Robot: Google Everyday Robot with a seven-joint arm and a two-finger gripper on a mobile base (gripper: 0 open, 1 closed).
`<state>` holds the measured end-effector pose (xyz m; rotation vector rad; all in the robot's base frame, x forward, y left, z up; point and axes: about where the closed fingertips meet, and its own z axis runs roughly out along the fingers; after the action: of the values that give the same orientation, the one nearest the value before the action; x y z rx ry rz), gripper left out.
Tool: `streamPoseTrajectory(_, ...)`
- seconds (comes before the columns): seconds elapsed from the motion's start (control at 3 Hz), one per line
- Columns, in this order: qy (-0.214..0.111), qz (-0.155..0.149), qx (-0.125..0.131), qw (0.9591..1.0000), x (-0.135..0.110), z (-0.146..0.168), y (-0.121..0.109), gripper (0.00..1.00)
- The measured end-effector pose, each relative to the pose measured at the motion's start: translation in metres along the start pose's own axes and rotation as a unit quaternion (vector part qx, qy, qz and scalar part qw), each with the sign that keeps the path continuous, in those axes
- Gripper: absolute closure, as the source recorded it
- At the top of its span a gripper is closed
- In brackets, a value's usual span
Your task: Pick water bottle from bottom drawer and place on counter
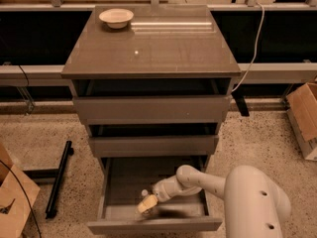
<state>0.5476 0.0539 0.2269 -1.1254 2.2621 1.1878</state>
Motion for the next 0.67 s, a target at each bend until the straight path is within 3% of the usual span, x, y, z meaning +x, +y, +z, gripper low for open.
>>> streamPoseTrajectory(0.33, -0.009, 0.002, -0.032, 0.9994, -0.0035, 0.0238, 0.0082, 0.01)
streamPoseTrajectory(0.67, -0.023, 0.004, -0.047, 0.9986, -0.0084, 0.031, 0.0129, 0.28)
